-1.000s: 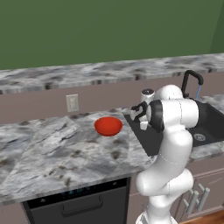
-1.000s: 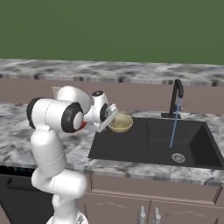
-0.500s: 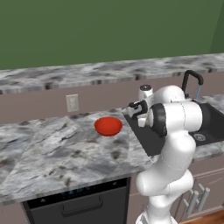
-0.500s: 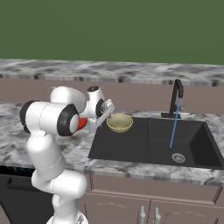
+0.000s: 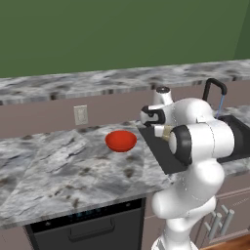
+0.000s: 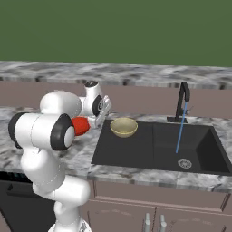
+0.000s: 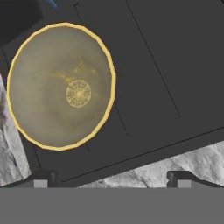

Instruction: Rinse each bowl for a few seconds and place them down in the sink or on the counter.

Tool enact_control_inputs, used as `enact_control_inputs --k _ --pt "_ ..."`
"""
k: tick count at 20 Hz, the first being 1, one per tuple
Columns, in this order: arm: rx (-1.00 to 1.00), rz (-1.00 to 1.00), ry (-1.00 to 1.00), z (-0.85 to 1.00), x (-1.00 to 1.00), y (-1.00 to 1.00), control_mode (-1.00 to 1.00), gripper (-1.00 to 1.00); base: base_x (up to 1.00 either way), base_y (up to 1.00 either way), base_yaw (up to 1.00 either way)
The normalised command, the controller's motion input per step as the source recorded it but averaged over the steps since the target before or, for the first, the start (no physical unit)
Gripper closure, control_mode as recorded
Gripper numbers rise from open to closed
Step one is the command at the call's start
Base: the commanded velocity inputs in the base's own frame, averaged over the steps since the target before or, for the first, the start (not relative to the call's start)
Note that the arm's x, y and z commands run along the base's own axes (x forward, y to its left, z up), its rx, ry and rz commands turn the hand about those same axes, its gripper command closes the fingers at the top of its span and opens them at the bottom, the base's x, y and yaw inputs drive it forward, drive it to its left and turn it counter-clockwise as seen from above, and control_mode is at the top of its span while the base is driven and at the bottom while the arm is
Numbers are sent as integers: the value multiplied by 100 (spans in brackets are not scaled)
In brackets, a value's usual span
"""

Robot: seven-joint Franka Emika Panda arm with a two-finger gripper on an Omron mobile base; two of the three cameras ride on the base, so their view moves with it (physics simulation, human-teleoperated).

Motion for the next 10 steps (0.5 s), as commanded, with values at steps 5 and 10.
enact_control_inputs --k 5,10 --pt "0 19 4 30 -14 28 -100 -100 0 0 0" --pt "-1 17 3 27 -16 16 -100 -100 0 0 0"
